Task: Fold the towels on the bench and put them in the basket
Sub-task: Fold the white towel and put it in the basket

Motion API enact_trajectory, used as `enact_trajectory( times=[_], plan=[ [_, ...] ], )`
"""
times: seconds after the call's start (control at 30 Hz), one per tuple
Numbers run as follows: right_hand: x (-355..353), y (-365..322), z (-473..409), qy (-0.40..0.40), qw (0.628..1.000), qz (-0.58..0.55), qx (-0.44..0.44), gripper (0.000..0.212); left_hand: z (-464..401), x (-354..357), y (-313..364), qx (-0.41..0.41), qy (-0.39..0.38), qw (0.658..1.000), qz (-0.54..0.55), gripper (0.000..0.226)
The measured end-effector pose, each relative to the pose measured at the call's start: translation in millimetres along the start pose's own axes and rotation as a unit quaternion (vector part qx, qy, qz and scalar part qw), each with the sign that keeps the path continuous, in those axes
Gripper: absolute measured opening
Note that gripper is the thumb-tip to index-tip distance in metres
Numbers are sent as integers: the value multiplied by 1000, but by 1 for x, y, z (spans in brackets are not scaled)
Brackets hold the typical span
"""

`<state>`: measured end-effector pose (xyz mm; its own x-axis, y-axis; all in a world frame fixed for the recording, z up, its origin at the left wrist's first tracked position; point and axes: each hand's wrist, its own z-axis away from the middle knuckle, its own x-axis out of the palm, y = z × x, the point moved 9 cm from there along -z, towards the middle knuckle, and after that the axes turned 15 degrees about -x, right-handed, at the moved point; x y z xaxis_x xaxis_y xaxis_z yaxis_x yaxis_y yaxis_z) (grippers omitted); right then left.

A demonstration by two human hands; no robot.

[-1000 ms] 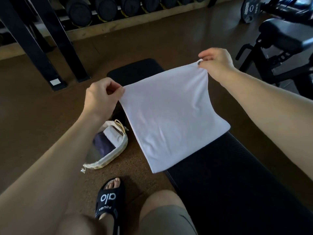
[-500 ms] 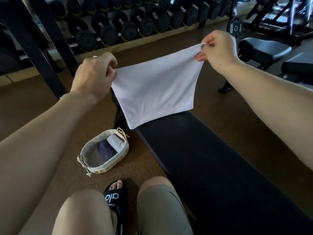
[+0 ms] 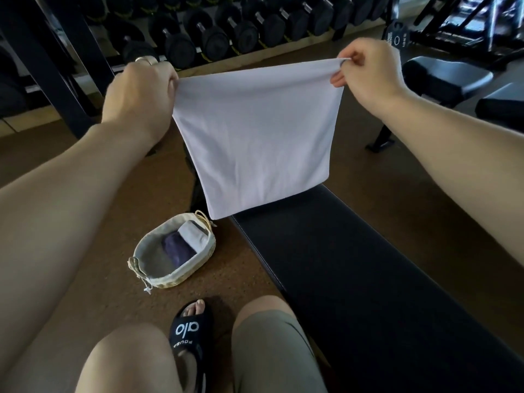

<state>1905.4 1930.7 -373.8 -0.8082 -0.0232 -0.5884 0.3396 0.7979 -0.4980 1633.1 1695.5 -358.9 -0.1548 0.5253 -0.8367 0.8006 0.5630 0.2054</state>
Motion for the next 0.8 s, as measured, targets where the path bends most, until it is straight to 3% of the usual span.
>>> enact_trajectory(
  times=[0.2,0.33,0.43,0.5,0.57,0.7,0.8],
  plan=[
    [29,14,-17,21,999,-13,37,23,-28,29,-11,-29,-35,999,5,32],
    [21,6,-23,86,996,-16,19,20,-37,18,-10,-32,21,997,74,30],
    [6,7,-1,129,991,-24,21,19,-20,11,-1,10,37,995,92,30],
    [3,24,37,114,992,1,60,19,12,32,11,89,-20,994,66,25],
    [11,52,91,49,992,33,112,21,64,67,22,176,-104,979,8,20],
    [32,92,225,-106,974,63,192,16,170,132,32,248,-320,914,-24,16],
    [29,95,287,-127,965,86,214,12,220,154,37,290,-365,883,-58,21]
  ],
)
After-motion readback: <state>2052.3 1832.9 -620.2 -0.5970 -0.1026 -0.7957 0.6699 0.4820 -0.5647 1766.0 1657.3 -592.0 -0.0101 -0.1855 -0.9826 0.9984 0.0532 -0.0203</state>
